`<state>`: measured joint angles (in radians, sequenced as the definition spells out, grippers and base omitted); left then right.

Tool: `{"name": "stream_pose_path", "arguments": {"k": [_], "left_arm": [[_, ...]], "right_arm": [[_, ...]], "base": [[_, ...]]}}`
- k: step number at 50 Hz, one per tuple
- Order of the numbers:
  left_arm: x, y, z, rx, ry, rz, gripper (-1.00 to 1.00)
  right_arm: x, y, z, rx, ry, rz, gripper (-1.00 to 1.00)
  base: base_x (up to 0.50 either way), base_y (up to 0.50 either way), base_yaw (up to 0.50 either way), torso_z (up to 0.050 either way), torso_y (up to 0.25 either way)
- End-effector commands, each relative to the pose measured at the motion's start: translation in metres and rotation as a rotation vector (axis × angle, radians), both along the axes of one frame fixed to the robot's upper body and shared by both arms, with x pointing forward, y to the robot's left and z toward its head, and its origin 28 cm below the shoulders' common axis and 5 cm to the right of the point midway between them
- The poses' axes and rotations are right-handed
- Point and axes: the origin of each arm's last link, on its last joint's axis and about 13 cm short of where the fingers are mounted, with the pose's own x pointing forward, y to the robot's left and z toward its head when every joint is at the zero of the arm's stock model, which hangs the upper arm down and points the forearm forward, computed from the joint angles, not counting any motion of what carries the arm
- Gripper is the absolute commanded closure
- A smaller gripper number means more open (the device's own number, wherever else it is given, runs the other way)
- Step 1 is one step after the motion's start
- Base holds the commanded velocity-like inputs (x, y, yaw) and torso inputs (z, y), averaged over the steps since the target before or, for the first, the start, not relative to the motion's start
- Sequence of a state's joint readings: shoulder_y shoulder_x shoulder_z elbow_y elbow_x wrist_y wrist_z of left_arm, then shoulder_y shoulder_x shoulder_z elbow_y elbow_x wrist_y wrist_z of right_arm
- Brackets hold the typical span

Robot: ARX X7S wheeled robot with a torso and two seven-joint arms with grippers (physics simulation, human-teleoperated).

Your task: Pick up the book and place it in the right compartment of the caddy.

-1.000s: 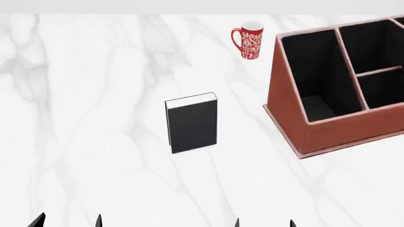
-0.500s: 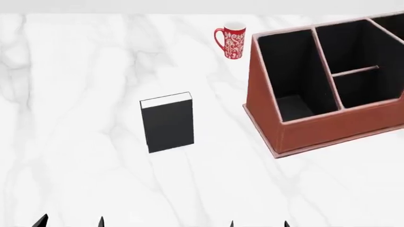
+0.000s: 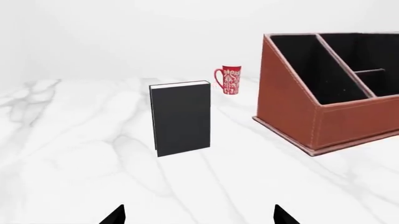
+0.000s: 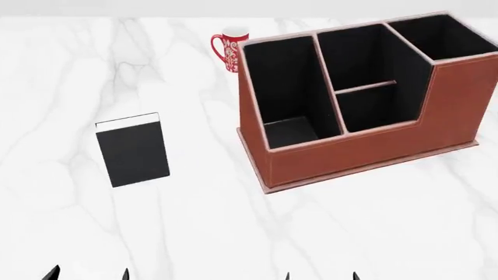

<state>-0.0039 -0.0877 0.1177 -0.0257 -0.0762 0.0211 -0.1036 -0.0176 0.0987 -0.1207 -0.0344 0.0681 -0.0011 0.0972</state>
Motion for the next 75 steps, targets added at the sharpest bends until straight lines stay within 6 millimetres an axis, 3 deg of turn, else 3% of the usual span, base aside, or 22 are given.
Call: {"name": "stream_pose_path", "arguments": {"k": [1,10,13,19,20,22,23,26,29,35,41,53,75], "left_arm": [[0.0,0.003,0.0,0.003,-0.004,0.014,-1.0],[-0.003,0.007,0.006,-0.01,-0.013,0.033,-1.0],[-0.006,0.017,0.014,-0.001,-0.017,0.117,-1.0],[-0.027,0.055,0.042,0.047,-0.096,0.359,-1.0],[-0.036,0.067,0.048,0.057,-0.111,0.432,-1.0],[-0.049,0.08,0.055,0.088,-0.121,0.515,-1.0],[-0.063,0.092,0.062,0.124,-0.128,0.603,-1.0],[-0.095,0.112,0.073,0.148,-0.14,0.749,-1.0],[-0.119,0.124,0.081,0.16,-0.154,0.846,-1.0],[-0.139,0.133,0.084,0.164,-0.158,0.913,-1.0],[-0.136,0.132,0.084,0.159,-0.162,0.909,-1.0],[-0.137,0.132,0.082,0.156,-0.164,0.908,-1.0],[-0.134,0.131,0.08,0.149,-0.163,0.89,-1.0]], "right_arm": [[0.001,0.001,0.0,-0.001,-0.001,-0.005,-1.0],[0.006,0.001,0.007,0.014,0.027,-0.01,-1.0],[0.018,0.002,0.028,0.022,0.029,-0.012,-1.0],[0.055,0.008,0.089,0.012,-0.05,0.028,-1.0],[0.067,0.008,0.108,0.009,-0.087,0.019,-1.0],[0.081,0.008,0.126,0.025,-0.09,-0.002,-1.0],[0.092,0.01,0.141,0.001,-0.066,0.054,-1.0],[0.12,0.009,0.171,0.026,-0.061,0.01,-1.0],[0.138,0.011,0.191,0.001,-0.098,-0.036,-1.0],[0.162,0.019,0.222,-0.053,-0.099,-0.082,-1.0],[0.166,0.021,0.242,-0.012,-0.061,-0.054,-1.0],[0.168,0.019,0.256,-0.034,-0.092,-0.09,-1.0],[0.173,0.017,0.253,-0.028,-0.074,-0.087,-1.0]], "base": [[0.0,0.0,0.0,0.0,0.0],[0.0,0.0,0.0,0.0,0.0],[0.0,0.0,0.0,0.0,0.0],[0.0,0.0,0.0,0.0,0.0],[0.0,0.0,0.0,0.0,0.0],[0.0,0.0,0.0,0.0,0.0],[0.0,0.0,0.0,0.0,0.0],[0.0,0.0,0.0,0.0,0.0],[0.0,0.0,0.0,0.0,0.0],[0.0,0.0,0.0,0.0,0.0],[0.3,0.0,0.0,0.0,0.0],[0.5,0.0,0.0,0.0,0.0],[0.5,0.0,0.0,0.0,0.001]]}}
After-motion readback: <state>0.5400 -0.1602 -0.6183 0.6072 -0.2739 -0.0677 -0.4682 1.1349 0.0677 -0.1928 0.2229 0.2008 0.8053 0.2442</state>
